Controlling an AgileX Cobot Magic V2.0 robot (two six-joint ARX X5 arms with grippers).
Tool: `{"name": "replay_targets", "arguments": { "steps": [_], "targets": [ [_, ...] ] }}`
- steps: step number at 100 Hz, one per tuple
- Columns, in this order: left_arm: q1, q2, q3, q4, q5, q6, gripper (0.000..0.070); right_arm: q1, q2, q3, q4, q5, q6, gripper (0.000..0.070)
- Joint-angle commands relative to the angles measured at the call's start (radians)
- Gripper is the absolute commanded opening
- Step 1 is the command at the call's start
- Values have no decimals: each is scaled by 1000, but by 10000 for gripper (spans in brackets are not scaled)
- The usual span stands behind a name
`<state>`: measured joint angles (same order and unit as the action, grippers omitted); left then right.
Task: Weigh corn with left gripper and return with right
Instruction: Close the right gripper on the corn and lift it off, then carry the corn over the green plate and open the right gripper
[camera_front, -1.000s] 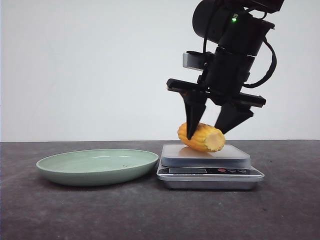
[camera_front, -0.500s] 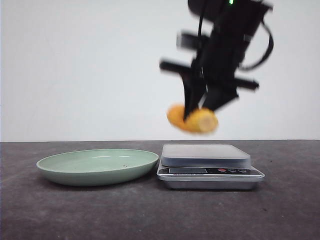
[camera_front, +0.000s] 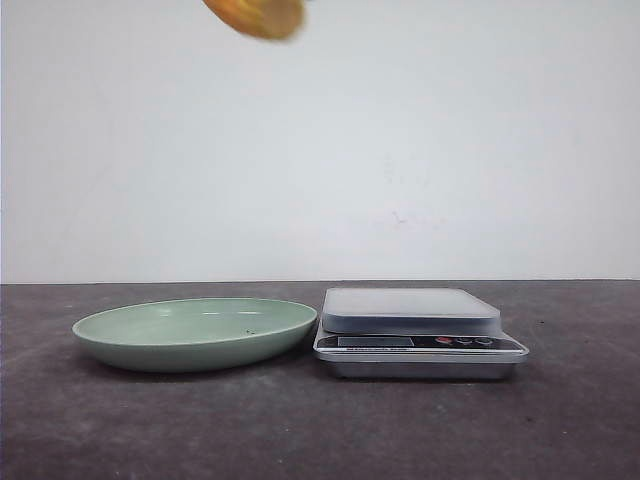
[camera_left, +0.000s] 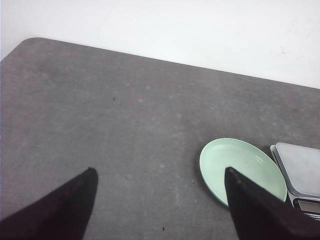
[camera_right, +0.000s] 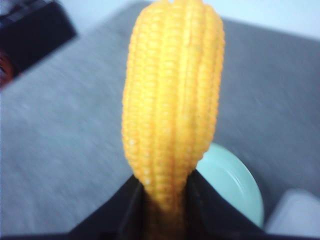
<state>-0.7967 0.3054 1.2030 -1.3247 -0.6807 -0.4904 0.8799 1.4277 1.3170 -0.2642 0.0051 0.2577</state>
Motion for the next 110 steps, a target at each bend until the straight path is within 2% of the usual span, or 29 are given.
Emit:
{"name": "replay_targets", "arguments": {
  "steps": [1,20,33,43,64,78,94,102,110],
  "targets": [
    [-7,0,13,9,0,4,470,29,52,51,10,18,-11,0],
    [-7,0,13,8,0,3,470,66,194,152,-3,20,5,0],
    [-7,0,13,8,0,3,470,68,292,191,3,33,90,0],
    [-7,0,13,8,0,2,470,66,352,194,10,100,174,0],
    [-7,0,13,10,0,2,470,66,447,194,-6,235,287,0],
    [-7,0,13,10,0,2,470,66,500,194,-54,288,345,0],
    [-7,0,13,10,0,3,470,62,549,194,-126,290,373,1],
    [-7,0,13,10,0,4,470,66,565,194,-148,294,377,48],
    [-7,0,13,11,0,7,470,69,574,194,-154,301,401,203]
  ]
}}
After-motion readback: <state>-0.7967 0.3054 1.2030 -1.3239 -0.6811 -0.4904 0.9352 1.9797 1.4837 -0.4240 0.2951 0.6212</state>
